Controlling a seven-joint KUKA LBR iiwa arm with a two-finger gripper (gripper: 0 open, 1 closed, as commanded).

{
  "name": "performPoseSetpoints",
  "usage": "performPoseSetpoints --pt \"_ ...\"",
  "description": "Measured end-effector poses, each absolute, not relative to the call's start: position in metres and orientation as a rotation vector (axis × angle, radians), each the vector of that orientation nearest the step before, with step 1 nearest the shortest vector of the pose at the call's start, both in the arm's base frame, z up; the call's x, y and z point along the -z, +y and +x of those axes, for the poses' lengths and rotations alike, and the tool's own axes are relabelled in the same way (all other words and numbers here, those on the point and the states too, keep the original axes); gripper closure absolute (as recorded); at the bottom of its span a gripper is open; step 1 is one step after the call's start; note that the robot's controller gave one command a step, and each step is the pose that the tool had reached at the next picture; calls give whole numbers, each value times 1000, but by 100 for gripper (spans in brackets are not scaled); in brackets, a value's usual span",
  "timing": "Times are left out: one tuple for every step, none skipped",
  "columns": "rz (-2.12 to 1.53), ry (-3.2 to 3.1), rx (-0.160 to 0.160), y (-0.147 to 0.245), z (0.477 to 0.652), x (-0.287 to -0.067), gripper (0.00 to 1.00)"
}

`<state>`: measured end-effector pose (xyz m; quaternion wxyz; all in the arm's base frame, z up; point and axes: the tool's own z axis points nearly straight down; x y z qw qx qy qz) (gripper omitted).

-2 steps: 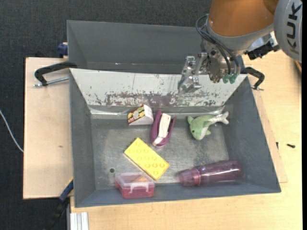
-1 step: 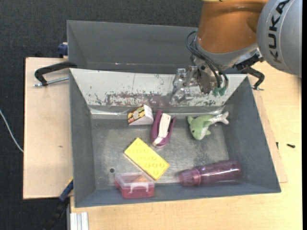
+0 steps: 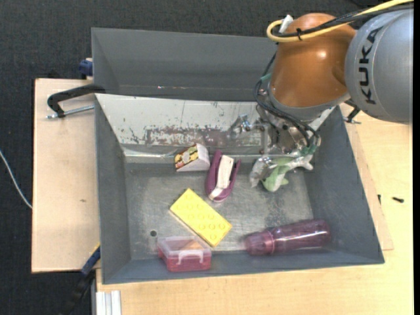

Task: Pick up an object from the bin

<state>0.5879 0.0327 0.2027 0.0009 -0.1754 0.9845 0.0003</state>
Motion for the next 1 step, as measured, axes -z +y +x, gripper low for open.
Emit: performPoseSetpoints --pt "-550 3090 -2 33 588 -203 0"
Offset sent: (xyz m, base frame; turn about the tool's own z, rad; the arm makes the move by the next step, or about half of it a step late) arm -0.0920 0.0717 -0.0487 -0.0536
